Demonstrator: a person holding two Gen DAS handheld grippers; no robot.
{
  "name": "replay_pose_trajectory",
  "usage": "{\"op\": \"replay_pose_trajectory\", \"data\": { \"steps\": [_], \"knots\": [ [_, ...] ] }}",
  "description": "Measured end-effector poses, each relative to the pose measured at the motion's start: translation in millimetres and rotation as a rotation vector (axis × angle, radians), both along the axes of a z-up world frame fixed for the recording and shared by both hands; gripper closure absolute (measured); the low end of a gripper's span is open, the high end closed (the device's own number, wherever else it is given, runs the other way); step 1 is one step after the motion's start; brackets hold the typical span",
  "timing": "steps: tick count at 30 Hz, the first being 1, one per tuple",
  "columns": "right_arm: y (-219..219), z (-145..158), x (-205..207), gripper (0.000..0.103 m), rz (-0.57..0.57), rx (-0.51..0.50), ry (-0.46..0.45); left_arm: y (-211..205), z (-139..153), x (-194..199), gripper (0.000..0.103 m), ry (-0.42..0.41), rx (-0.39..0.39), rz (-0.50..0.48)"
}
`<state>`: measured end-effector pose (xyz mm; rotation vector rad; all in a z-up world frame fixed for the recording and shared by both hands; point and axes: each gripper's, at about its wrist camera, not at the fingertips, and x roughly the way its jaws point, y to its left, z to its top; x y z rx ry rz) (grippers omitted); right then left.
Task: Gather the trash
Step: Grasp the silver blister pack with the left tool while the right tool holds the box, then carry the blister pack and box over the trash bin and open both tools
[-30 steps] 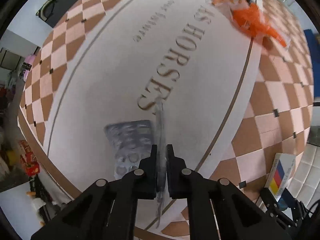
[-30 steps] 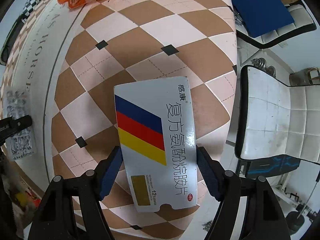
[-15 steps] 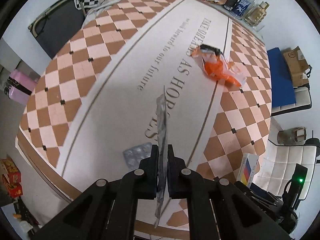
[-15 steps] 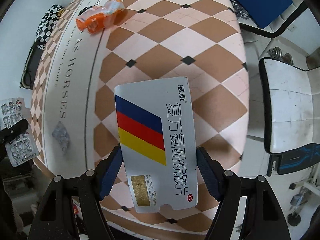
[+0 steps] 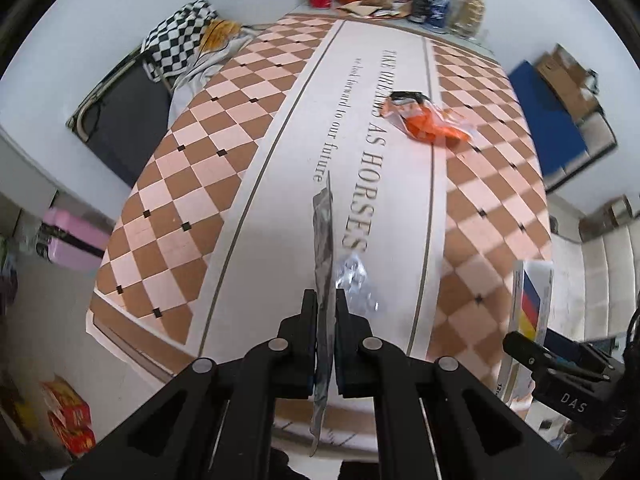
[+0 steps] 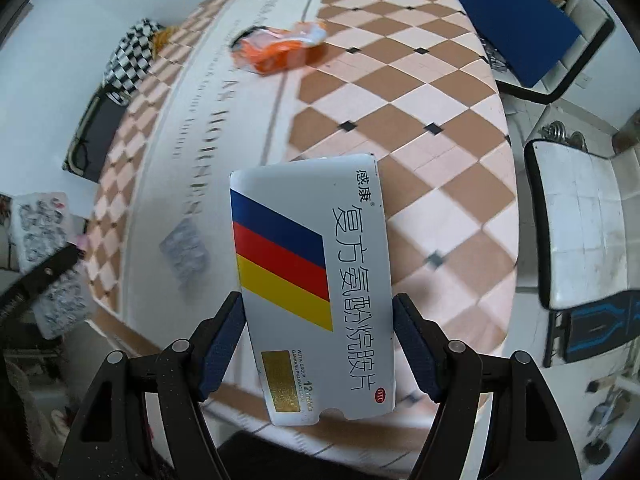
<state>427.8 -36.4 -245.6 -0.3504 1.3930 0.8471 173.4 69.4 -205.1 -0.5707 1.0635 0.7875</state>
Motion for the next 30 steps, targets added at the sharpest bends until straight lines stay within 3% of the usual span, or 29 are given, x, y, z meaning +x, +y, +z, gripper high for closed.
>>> {"op": "replay_pose_trajectory", "data": {
  "steps": [9, 13, 17, 22, 27, 30],
  "knots": [
    [-51.1, 39.5, -137.5, 0.027, -0.125, 0.088, -0.076, -38.3, 3.4, -101.2, 0.099, -0.057, 0.04, -0.18],
    [-77.5, 36.2, -200.5, 0.027, -0.191, 0.079, -0.071, -56.0, -17.2, -142.4, 0.099, -0.039, 0.001, -0.25],
    [-107.1, 11.8, -257.6, 0.027, -0.25, 0.041, -0.017, -74.9, -51.7, -175.0, 0.099, 0.008, -0.063, -0.289],
    [-141.5, -53.9, -307.9, 0.027, -0.282, -0.058, 0.074, -95.4, -117.1, -191.6, 0.099, 0.077, -0.149, -0.308],
    [-161.8, -144.3, -323.1, 0.027, -0.307, -0.136, 0.144, -103.4, -206.6, -185.3, 0.099, 0.154, -0.22, -0.303],
    [-167.1, -204.8, -325.9, 0.027, -0.319, -0.166, 0.176, -102.8, -275.6, -175.9, 0.098, 0.193, -0.275, -0.289]
  ]
}}
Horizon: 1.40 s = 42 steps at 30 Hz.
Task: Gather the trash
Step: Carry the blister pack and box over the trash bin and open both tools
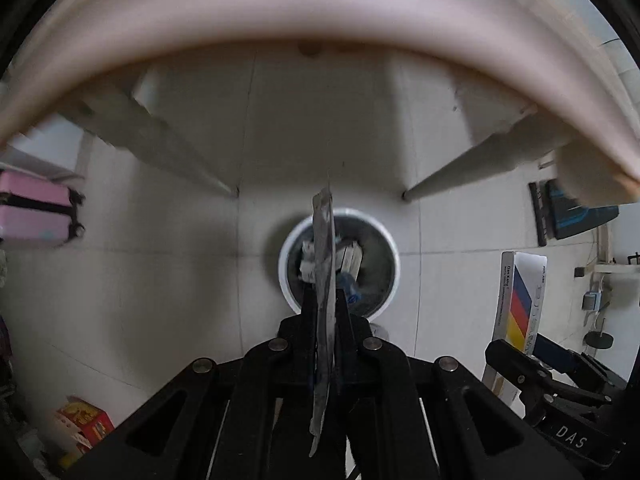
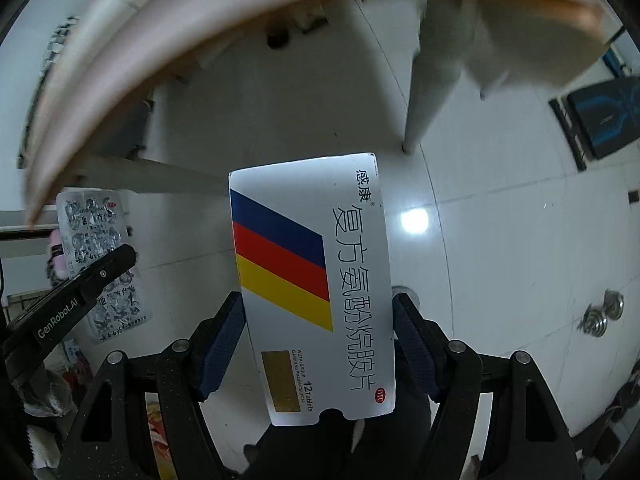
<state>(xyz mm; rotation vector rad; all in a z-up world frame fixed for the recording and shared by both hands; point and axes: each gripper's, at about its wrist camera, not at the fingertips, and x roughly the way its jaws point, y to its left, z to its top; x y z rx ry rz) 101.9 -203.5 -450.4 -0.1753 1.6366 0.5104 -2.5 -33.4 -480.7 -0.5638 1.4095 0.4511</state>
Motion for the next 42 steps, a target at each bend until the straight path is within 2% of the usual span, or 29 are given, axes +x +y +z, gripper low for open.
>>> {"op": "replay_pose_trajectory", "data": {
  "steps": [5, 7, 10, 14, 16, 17, 18, 19, 21, 22, 24, 27, 30, 34, 38, 42],
  "knots": [
    [-6.6, -97.3, 4.8, 0.027, -0.037, -0.031, 0.058, 8.3, -103.0, 9.9, 0.098, 0.055, -0.159, 0.059],
    [-9.0, -136.7, 7.5, 0.027, -0.065, -0.029, 0.095, 12.5, -133.0, 12.3, 0.098, 0.062, -0.206, 0.085],
    [-9.8, -186.9, 10.9, 0.027, -0.088, -0.029, 0.138, 15.7, -170.5, 17.9, 0.097, 0.061, -0.283, 0.077],
    [-7.0, -240.6, 15.6, 0.027, -0.11, -0.014, 0.183, 23.4, -202.0, 19.8, 0.093, 0.077, -0.325, 0.088],
    [-7.4, -260.3, 17.2, 0.027, -0.112, -0.004, 0.212, 28.5, -210.7, 13.7, 0.078, 0.076, -0.326, 0.104],
    [-8.4, -272.1, 18.1, 0.026, -0.125, -0.002, 0.225, 30.0, -213.0, 11.4, 0.055, 0.069, -0.326, 0.116],
    [-8.0, -281.1, 18.2, 0.026, -0.132, 0.01, 0.238, 30.6, -214.5, 9.9, 0.028, 0.061, -0.328, 0.127],
    [-0.6, -289.6, 17.6, 0.026, -0.134, 0.019, 0.246, 32.0, -216.0, 7.1, 0.022, 0.057, -0.328, 0.138],
    [-1.9, -301.9, 17.7, 0.024, -0.136, 0.035, 0.25, 34.5, -216.2, -0.7, 0.019, 0.056, -0.311, 0.144],
    [-5.0, -307.5, 16.6, 0.012, -0.138, 0.041, 0.247, 34.6, -215.6, -3.0, 0.01, 0.067, -0.294, 0.133],
    [-4.3, -309.7, 15.1, 0.0, -0.141, 0.053, 0.236, 31.9, -211.3, -6.7, 0.004, 0.078, -0.255, 0.119],
    [2.1, -303.9, 12.2, 0.0, -0.134, 0.05, 0.203, 25.8, -199.5, -11.2, 0.004, 0.1, -0.165, 0.082],
    [5.2, -293.6, 7.8, 0.0, -0.106, 0.007, 0.171, 20.5, -184.0, -16.4, 0.004, 0.11, -0.108, 0.062],
    [7.9, -266.6, 5.6, 0.0, -0.045, -0.056, 0.107, 14.9, -162.1, -22.2, 0.004, 0.113, -0.052, 0.033],
    [4.0, -230.4, 3.5, 0.0, -0.002, -0.095, 0.059, 13.1, -138.4, -29.9, 0.004, 0.111, -0.029, 0.025],
    [0.4, -190.5, 4.7, 0.0, 0.032, -0.113, 0.028, 12.3, -102.7, -41.0, 0.004, 0.108, -0.012, 0.032]
  ]
}}
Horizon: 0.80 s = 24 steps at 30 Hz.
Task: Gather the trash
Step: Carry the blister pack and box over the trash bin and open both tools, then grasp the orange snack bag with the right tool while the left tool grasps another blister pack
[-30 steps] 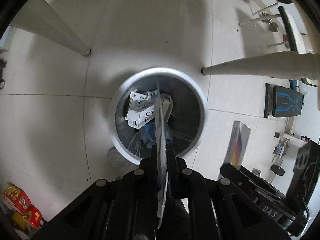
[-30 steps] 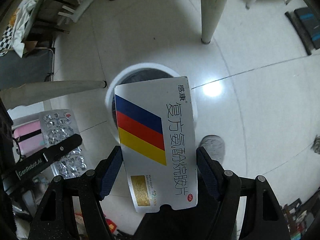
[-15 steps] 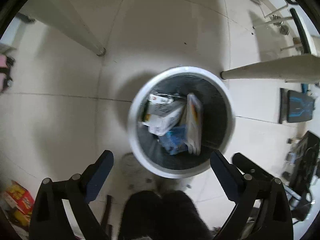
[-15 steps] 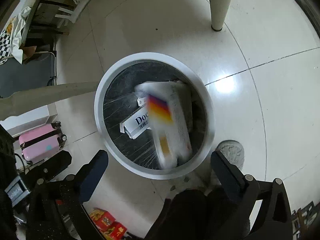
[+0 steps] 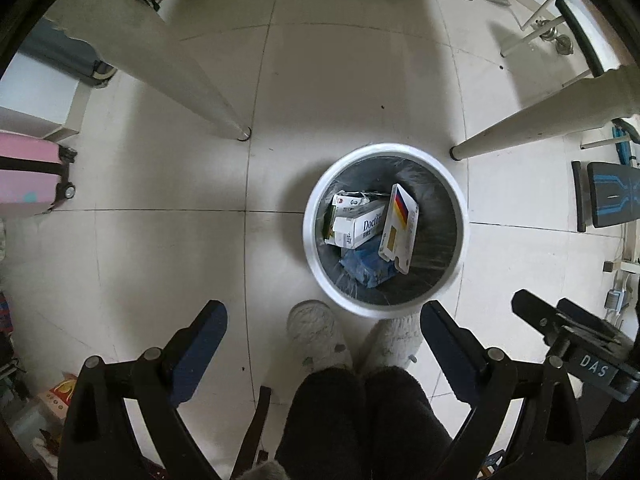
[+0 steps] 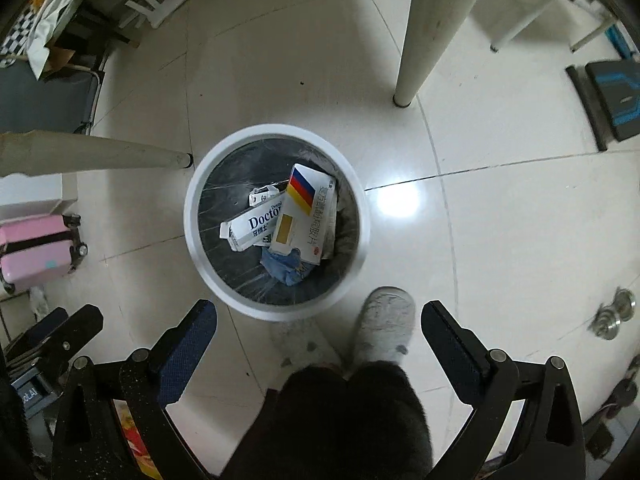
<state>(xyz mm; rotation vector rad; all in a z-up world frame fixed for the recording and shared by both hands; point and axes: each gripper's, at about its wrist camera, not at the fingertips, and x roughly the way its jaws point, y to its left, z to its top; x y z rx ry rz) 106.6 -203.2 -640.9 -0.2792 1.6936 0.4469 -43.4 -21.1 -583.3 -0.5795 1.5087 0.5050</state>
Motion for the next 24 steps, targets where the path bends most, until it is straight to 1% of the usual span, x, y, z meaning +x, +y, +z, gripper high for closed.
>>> {"op": "replay_pose_trajectory", "data": {
  "steps": [3, 5, 6, 7, 9, 10, 12, 15, 18, 19, 20, 22, 24],
  "knots": [
    [1.0, 33.9, -2.2, 0.0, 0.034, -0.011, -0.019, -2.3, 24.4, -6.6, 0.004, -0.007, 0.006, 0.004],
    [2.4, 59.3, -4.5, 0.0, 0.054, -0.01, -0.031, -5.6, 45.2, -9.7, 0.004, -0.013, 0.01, 0.005],
    [3.6, 76.9, -6.4, 0.0, 0.066, -0.011, -0.038, -6.5, 60.4, -12.3, 0.004, -0.012, 0.02, 0.003],
    [3.3, 87.5, -8.8, 0.0, 0.072, -0.01, -0.039, -9.0, 68.8, -13.3, 0.004, -0.012, 0.025, 0.001],
    [4.7, 118.0, -13.2, 0.0, 0.082, -0.001, -0.035, -11.3, 93.0, -16.1, 0.004, -0.023, 0.03, -0.007],
    [5.2, 128.8, -15.7, 0.0, 0.085, 0.001, -0.034, -12.0, 107.5, -18.1, 0.004, -0.019, 0.043, -0.006],
    [7.6, 162.1, -19.1, 0.0, 0.09, 0.01, -0.032, -11.9, 135.3, -20.8, 0.004, -0.027, 0.057, 0.001],
    [11.0, 207.2, -18.5, 0.0, 0.082, 0.026, -0.028, -4.4, 184.2, -23.0, 0.004, -0.061, 0.098, 0.027],
    [19.1, 259.9, -6.3, 0.0, 0.06, 0.065, -0.023, 7.8, 211.0, -14.9, 0.004, -0.088, 0.127, 0.067],
    [21.7, 272.3, -2.2, 0.0, 0.058, 0.078, -0.024, 15.8, 222.5, -8.4, 0.004, -0.093, 0.134, 0.094],
    [27.7, 293.8, 7.5, 0.0, 0.062, 0.097, -0.033, 23.1, 231.6, -2.3, 0.004, -0.099, 0.143, 0.119],
    [39.9, 324.0, 24.1, 0.0, 0.086, 0.108, -0.059, 38.4, 250.4, 12.9, 0.004, -0.123, 0.158, 0.174],
    [56.6, 359.4, 50.9, 0.0, 0.12, 0.124, -0.107, 50.9, 265.6, 30.6, 0.004, -0.164, 0.146, 0.207]
  ]
}}
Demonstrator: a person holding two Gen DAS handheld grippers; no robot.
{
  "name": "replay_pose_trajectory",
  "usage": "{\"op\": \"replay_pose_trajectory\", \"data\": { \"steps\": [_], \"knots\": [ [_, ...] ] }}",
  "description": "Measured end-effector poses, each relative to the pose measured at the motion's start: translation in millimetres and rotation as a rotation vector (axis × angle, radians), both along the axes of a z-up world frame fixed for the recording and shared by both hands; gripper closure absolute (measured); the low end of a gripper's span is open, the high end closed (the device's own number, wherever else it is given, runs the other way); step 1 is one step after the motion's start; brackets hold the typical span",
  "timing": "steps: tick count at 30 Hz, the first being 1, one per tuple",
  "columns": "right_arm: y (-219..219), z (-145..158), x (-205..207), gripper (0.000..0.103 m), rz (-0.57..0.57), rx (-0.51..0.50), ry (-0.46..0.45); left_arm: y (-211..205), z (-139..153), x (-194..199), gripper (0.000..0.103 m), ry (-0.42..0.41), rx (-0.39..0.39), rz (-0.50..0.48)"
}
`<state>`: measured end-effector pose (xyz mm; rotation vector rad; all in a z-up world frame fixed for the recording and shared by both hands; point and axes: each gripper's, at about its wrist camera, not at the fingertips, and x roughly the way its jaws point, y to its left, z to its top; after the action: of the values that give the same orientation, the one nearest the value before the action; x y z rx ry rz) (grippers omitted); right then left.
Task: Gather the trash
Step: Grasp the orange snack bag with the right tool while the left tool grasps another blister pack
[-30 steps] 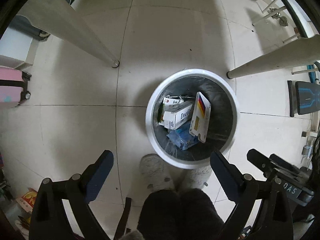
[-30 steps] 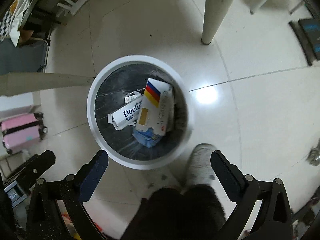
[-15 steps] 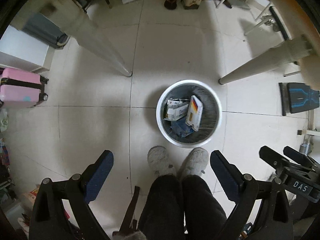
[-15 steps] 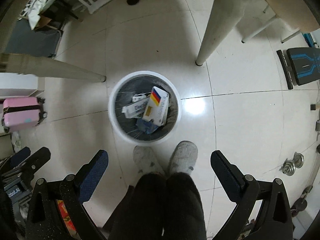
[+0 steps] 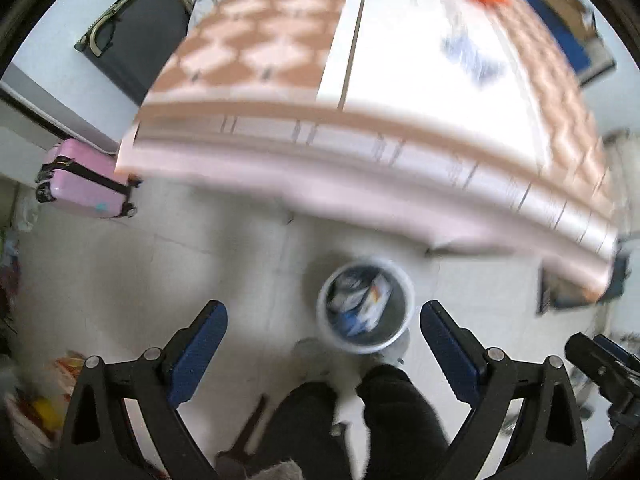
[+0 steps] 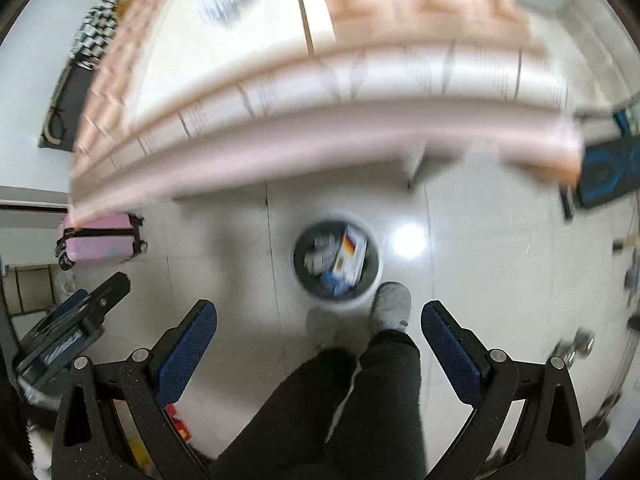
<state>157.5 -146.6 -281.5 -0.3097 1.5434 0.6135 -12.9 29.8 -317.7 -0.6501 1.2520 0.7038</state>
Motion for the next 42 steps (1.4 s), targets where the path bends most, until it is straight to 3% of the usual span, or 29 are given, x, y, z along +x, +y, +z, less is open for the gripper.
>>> {"op": "replay_pose_trajectory", "data": {
  "steps": [6, 11, 14, 18, 22, 24, 26, 27, 29, 31, 34, 36, 42],
  "knots": [
    [78.5, 84.3, 113.3, 0.001, 0.153, 0.039, -0.148, 38.8, 28.2, 77.0, 0.004, -0.047, 0.019, 0.057],
    [180.6, 108.5, 207.3, 0.001, 0.393, -0.025, -0.322, 77.2, 15.9, 139.2, 0.004, -0.024, -0.045, 0.196],
    [253.1, 95.1, 255.8, 0.001, 0.58, -0.1, -0.426, 95.9, 3.4, 172.4, 0.004, 0.0, -0.097, 0.295],
    [335.4, 51.5, 314.6, 0.001, 0.768, -0.177, -0.491, 111.7, -10.4, 210.4, 0.004, 0.019, -0.152, 0.389],
    [386.3, -1.1, 323.9, 0.001, 0.939, -0.245, -0.536, 121.5, -23.2, 233.5, 0.004, 0.004, -0.224, 0.453],
    [400.7, -23.4, 330.2, 0.003, 0.976, -0.268, -0.519, 123.3, -29.6, 246.0, 0.004, 0.01, -0.254, 0.464],
    [406.2, -37.7, 332.7, 0.027, 0.986, -0.269, -0.482, 123.7, -35.0, 254.3, 0.004, 0.021, -0.276, 0.47],
    [408.5, -43.5, 339.4, 0.047, 0.974, -0.269, -0.456, 124.0, -38.3, 257.9, 0.004, 0.03, -0.284, 0.471],
    [406.5, -45.2, 346.5, 0.049, 0.955, -0.257, -0.427, 123.5, -45.7, 264.4, 0.004, 0.059, -0.291, 0.47],
    [403.0, -39.4, 357.6, 0.066, 0.916, -0.208, -0.376, 122.4, -51.9, 268.1, 0.005, 0.08, -0.298, 0.47],
    [390.5, -24.0, 370.0, 0.078, 0.859, -0.139, -0.303, 119.9, -56.0, 270.7, 0.005, 0.108, -0.279, 0.46],
    [373.6, -14.7, 376.6, 0.081, 0.811, -0.102, -0.231, 119.1, -56.7, 271.7, 0.006, 0.112, -0.269, 0.457],
    [305.3, -5.7, 376.9, 0.083, 0.691, -0.054, 0.021, 111.5, -53.1, 262.2, 0.023, 0.119, -0.228, 0.437]
  ]
}}
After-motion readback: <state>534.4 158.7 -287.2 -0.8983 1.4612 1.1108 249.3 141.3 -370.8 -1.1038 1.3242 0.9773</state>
